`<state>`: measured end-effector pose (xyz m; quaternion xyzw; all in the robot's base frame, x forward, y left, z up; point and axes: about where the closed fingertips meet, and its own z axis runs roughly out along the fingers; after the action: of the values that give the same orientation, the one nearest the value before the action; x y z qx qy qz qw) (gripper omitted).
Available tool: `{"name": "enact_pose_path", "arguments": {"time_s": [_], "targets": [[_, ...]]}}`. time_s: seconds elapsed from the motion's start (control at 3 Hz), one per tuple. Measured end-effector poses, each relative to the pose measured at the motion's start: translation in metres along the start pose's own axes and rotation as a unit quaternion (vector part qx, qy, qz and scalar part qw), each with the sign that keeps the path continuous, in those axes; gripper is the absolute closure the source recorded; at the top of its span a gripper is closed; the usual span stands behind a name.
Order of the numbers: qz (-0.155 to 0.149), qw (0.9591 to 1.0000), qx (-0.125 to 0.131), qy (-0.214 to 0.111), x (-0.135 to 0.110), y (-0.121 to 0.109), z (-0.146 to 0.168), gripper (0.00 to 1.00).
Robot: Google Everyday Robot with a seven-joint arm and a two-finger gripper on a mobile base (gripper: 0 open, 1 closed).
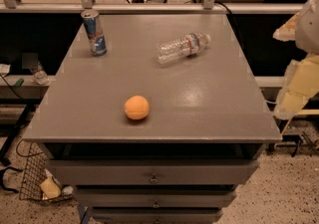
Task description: Move orange near redbull can
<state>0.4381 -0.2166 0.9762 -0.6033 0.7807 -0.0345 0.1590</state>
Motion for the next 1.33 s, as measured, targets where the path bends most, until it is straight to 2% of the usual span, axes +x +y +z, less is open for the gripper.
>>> {"name": "enact_pose_path", "arguments": {"time_s": [0.67, 1.0, 1.33], "targets": [[0.004, 0.9999, 0.002, -0.013, -0.002, -0.002, 0.000, 0.00], [-0.010, 0.9970, -0.023, -0.074, -0.030, -0.001, 0.030, 0.00], [-0.031, 0.9796, -0.076, -0.183, -0.093, 0.016, 0.073, 0.00]]}}
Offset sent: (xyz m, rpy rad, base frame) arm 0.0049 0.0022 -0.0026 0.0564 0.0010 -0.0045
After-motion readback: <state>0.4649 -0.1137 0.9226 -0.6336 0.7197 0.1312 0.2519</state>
